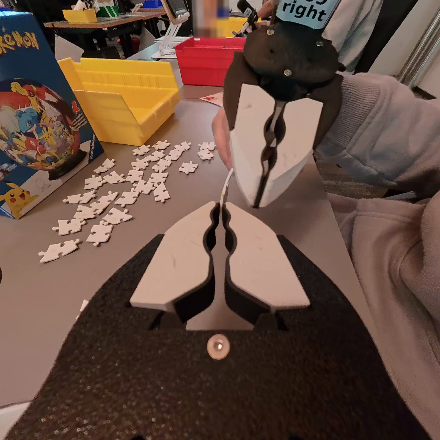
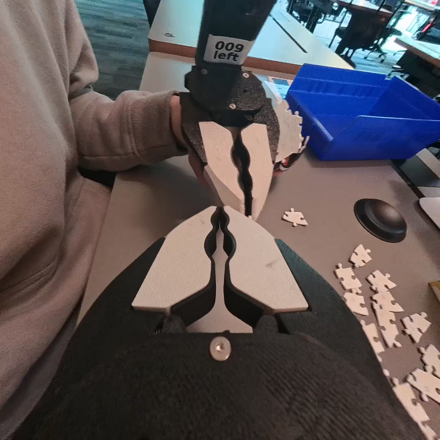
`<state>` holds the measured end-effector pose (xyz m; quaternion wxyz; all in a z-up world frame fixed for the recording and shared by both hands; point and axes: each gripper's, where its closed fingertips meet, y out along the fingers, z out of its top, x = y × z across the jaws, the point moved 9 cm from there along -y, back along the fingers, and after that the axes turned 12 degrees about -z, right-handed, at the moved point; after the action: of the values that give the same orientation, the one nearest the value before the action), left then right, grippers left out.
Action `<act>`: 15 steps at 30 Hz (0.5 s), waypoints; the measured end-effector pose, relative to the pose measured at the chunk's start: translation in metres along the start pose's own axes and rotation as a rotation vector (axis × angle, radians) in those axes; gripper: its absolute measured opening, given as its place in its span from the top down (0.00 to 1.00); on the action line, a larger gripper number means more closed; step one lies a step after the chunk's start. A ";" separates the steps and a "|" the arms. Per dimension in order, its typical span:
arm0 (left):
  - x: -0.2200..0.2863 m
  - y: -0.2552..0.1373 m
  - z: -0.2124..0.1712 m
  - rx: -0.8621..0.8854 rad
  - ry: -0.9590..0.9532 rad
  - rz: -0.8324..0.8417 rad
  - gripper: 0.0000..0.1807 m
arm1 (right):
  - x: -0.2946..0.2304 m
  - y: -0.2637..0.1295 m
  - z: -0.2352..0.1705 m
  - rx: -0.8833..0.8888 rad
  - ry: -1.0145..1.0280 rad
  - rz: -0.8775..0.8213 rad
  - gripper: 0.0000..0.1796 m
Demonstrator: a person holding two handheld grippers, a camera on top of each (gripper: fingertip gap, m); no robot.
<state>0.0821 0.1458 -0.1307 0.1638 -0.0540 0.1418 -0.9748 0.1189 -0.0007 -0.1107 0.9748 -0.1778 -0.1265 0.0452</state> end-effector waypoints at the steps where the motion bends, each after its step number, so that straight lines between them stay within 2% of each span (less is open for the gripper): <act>1: 0.000 0.000 0.001 0.019 0.001 -0.004 0.99 | -0.003 0.000 0.001 -0.011 0.003 0.013 1.00; 5: 0.004 -0.002 0.008 0.117 -0.012 -0.032 0.99 | -0.004 -0.009 0.002 -0.068 0.011 -0.022 1.00; 10: 0.004 -0.001 0.005 0.117 -0.026 -0.040 0.99 | 0.007 -0.028 0.014 0.020 0.092 -0.083 1.00; 15: 0.010 0.006 0.015 0.145 -0.002 -0.109 0.99 | 0.012 -0.033 0.020 0.006 0.173 -0.155 0.82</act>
<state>0.0769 0.1337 -0.1177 0.1140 -0.0507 0.0673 -0.9899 0.1268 -0.0228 -0.0782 0.9832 -0.1680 -0.0549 -0.0453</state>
